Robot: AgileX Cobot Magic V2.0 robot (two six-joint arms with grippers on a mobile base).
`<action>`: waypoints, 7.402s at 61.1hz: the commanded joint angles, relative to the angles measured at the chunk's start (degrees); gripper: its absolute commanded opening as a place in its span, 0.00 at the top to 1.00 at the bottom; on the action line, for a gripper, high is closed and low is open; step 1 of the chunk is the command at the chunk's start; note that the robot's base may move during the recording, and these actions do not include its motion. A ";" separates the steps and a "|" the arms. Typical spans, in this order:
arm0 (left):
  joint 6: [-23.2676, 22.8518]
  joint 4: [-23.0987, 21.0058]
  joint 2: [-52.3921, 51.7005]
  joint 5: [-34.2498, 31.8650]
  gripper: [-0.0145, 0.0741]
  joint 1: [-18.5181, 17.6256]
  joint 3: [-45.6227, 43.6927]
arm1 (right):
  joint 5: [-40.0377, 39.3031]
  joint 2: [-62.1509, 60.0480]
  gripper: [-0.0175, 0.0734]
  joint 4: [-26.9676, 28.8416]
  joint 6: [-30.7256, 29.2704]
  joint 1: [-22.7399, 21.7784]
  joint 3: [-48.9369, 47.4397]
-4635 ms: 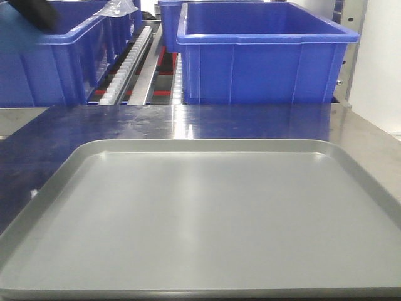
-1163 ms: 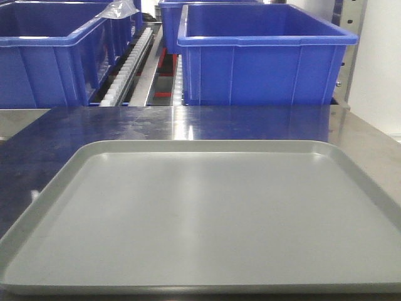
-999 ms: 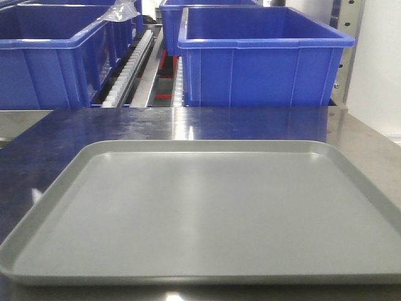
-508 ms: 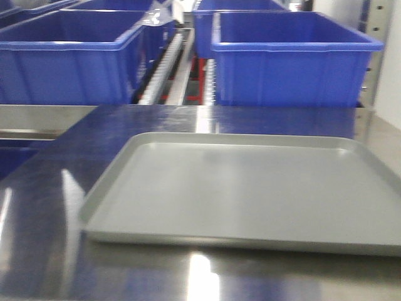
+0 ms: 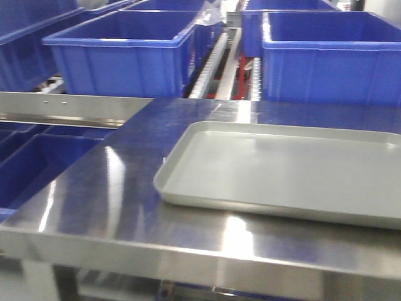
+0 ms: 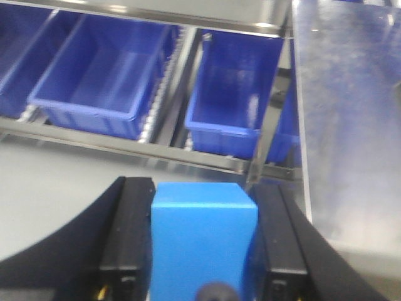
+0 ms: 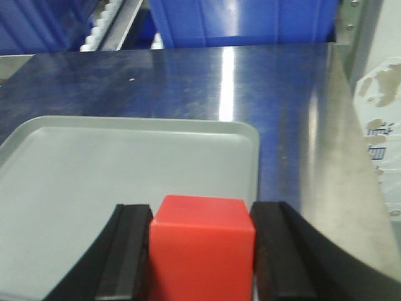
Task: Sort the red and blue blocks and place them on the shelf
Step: 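Turn the base away from the table holding both cubes, then drive the base forward along the shelves holding both cubes, then turn the base toward the shelf rack of blue bins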
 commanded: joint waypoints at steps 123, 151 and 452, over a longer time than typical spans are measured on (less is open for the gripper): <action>-0.53 0.59 0.22 -4.56 0.70 0.12 -1.61 | -5.45 -0.03 0.75 -0.76 -0.07 -0.25 -1.63; -0.53 0.59 0.22 -4.56 0.70 0.12 -1.61 | -5.45 -0.03 0.75 -0.76 -0.07 -0.25 -1.63; -0.53 0.59 0.22 -4.56 0.70 0.12 -1.61 | -5.45 0.03 0.75 -0.76 -0.07 -0.25 -1.63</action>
